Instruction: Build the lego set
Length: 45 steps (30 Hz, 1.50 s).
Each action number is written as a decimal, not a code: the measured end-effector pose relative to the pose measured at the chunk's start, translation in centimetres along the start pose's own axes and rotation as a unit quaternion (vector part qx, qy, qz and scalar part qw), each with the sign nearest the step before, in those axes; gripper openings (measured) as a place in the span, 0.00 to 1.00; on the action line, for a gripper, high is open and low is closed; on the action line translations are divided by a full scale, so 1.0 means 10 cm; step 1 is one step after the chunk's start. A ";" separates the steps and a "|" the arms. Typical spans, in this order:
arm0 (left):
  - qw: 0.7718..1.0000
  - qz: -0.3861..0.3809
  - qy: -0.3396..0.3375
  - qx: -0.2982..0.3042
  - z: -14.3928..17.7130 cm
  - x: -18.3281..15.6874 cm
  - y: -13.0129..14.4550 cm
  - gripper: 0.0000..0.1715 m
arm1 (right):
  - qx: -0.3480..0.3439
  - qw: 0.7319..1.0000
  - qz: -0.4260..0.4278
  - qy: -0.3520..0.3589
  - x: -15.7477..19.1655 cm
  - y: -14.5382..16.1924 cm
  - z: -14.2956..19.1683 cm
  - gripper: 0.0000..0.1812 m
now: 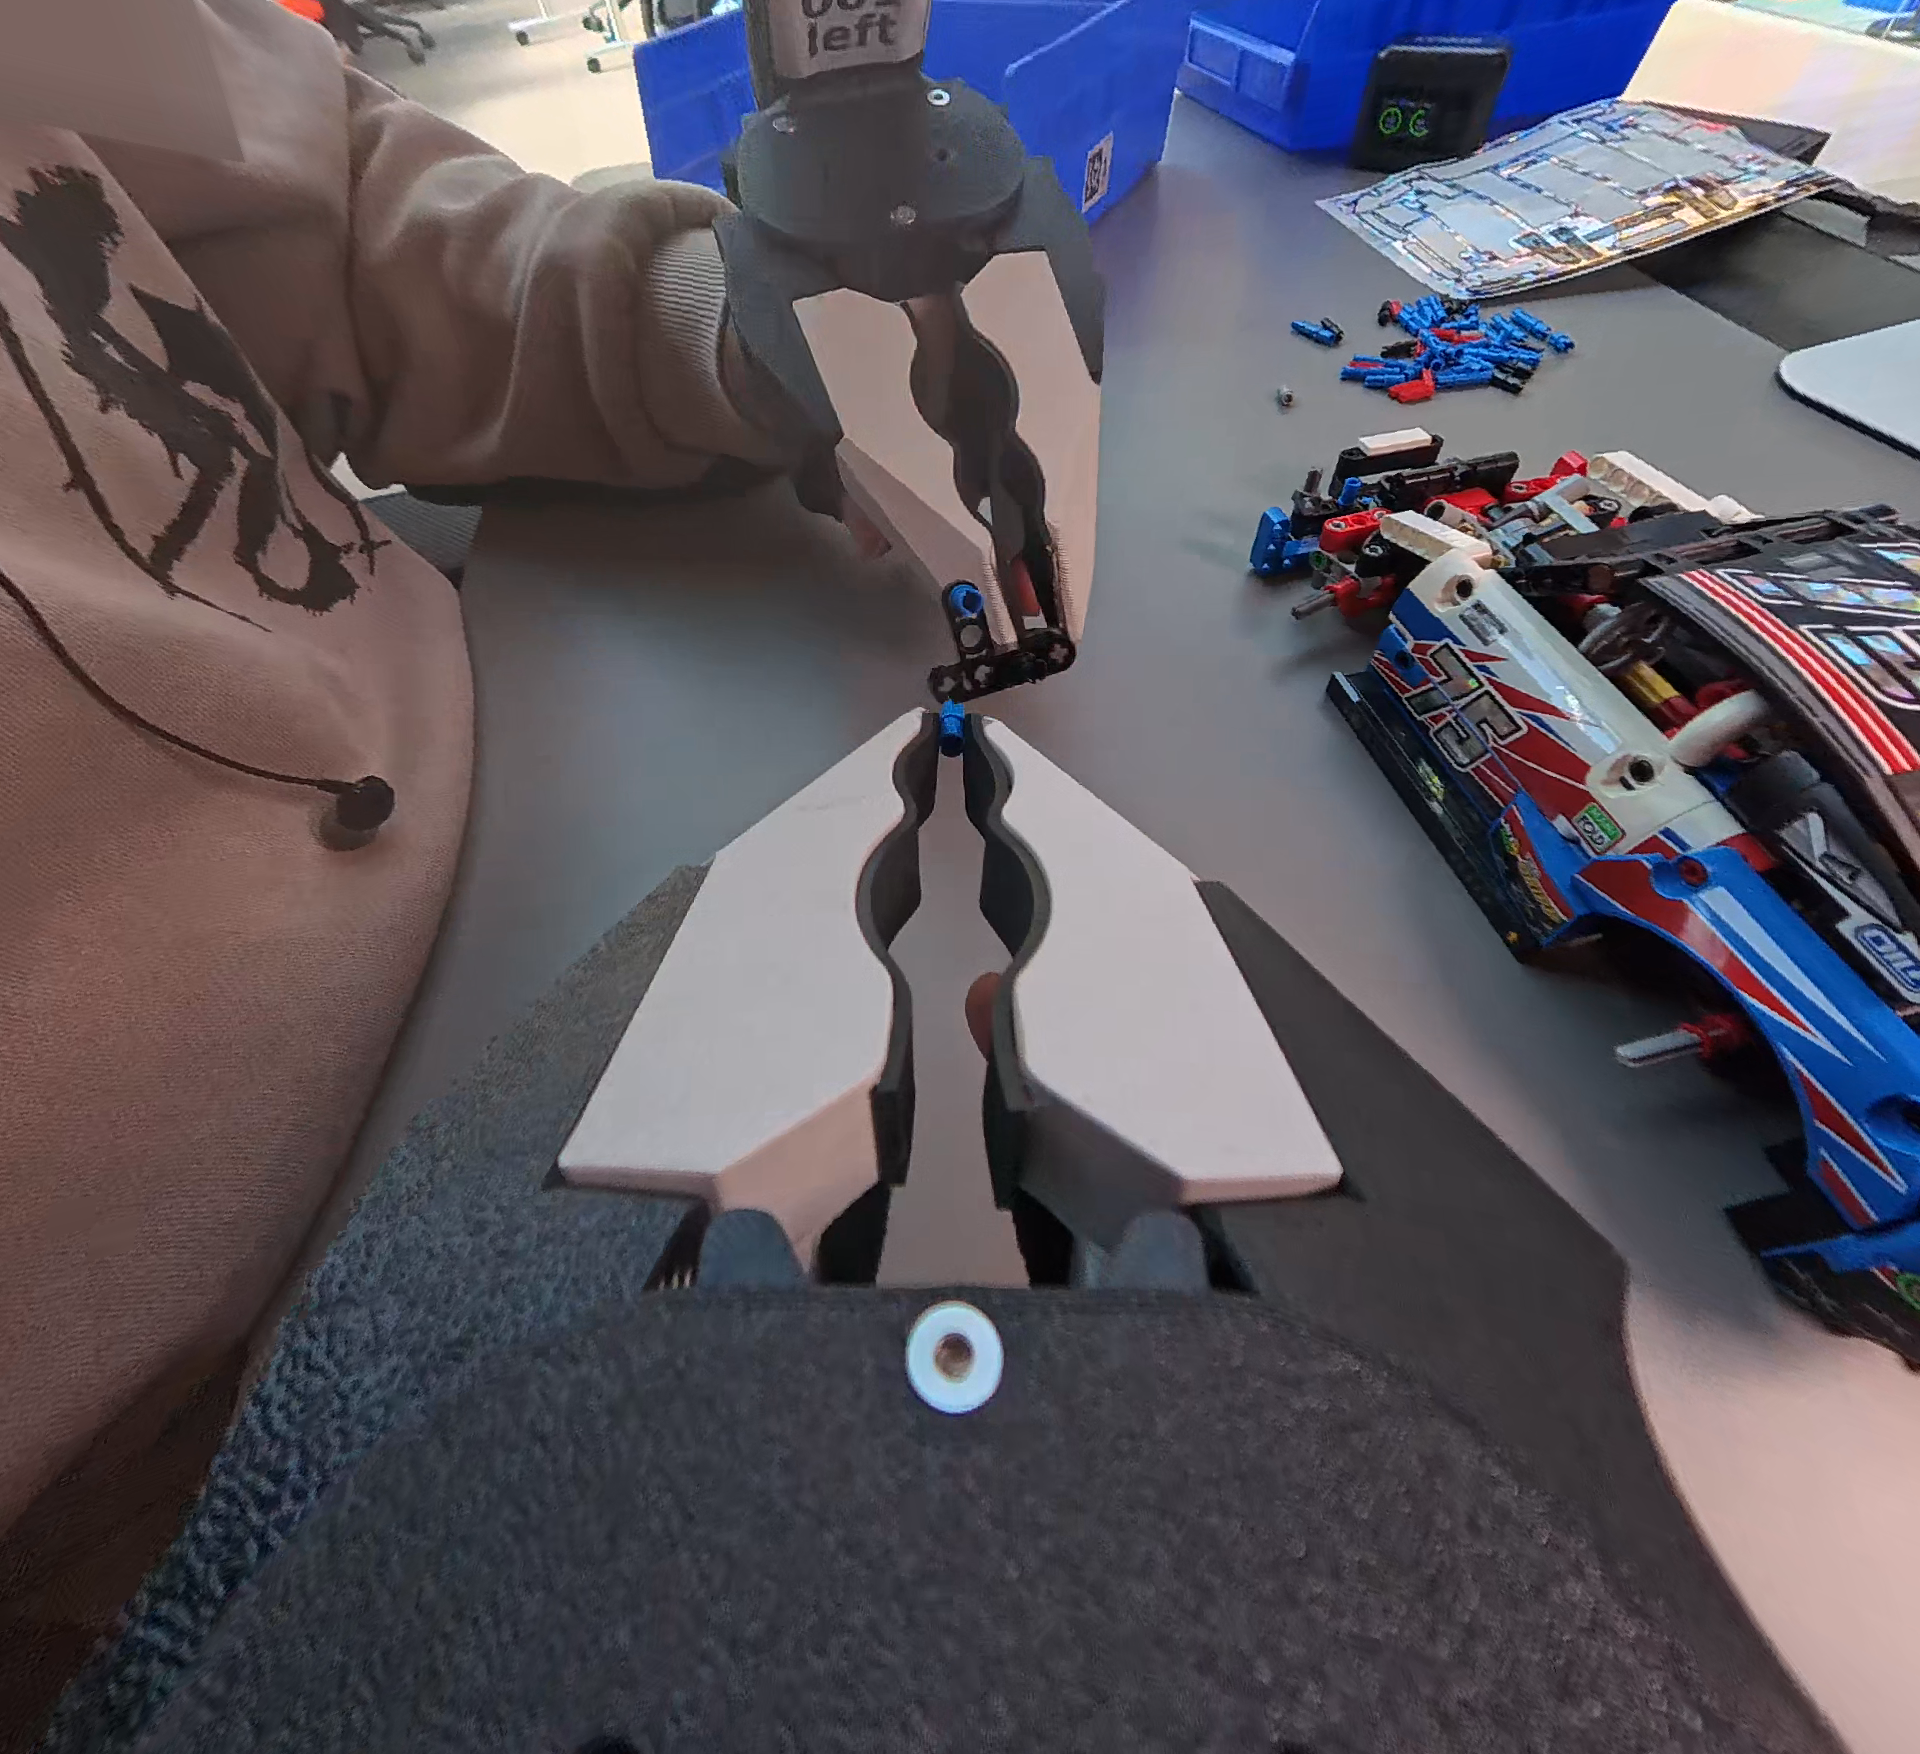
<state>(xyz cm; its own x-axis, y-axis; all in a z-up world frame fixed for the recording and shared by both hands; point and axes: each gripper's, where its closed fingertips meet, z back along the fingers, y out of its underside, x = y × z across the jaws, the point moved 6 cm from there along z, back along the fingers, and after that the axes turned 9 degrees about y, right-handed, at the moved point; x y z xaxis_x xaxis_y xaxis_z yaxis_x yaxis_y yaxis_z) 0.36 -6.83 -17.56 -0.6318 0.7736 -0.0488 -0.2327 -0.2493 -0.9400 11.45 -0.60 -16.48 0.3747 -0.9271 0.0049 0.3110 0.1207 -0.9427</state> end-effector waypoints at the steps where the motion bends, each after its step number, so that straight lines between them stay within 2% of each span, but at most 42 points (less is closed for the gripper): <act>1: 1.000 -0.004 -0.002 -0.003 0.00 -0.01 -0.01 0.04 | 0.000 1.000 0.000 0.001 0.00 0.00 -0.01 0.01; 16: 1.000 0.001 -0.022 0.002 -0.07 -0.05 -0.04 0.03 | 0.017 1.000 0.006 -0.002 0.02 0.04 -0.04 0.01; 22: 0.999 0.027 -0.028 -0.010 -0.07 -0.05 -0.05 0.03 | 0.018 1.000 0.009 0.000 0.03 0.04 -0.05 0.01; 30: 0.995 0.066 -0.045 -0.055 -0.03 -0.02 -0.11 0.03 | -0.017 1.000 -0.020 0.012 0.01 -0.01 -0.07 0.01; 37: 0.993 0.073 -0.066 -0.062 0.00 0.03 -0.12 0.03 | -0.026 0.998 -0.054 0.034 -0.02 -0.02 -0.14 0.01; 45: 0.992 0.073 -0.097 -0.046 0.00 0.09 -0.09 0.03 | -0.014 0.996 -0.027 0.080 -0.05 0.02 -0.21 0.01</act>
<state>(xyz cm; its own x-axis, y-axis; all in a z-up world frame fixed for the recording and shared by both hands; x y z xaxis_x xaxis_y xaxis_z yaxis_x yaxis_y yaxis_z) 0.03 -5.95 -16.79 -0.7864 0.6040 -0.1295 -0.0656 -0.2902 -0.9547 9.54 -0.88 -17.32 0.2136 -0.9769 0.0054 0.3018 0.0607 -0.9514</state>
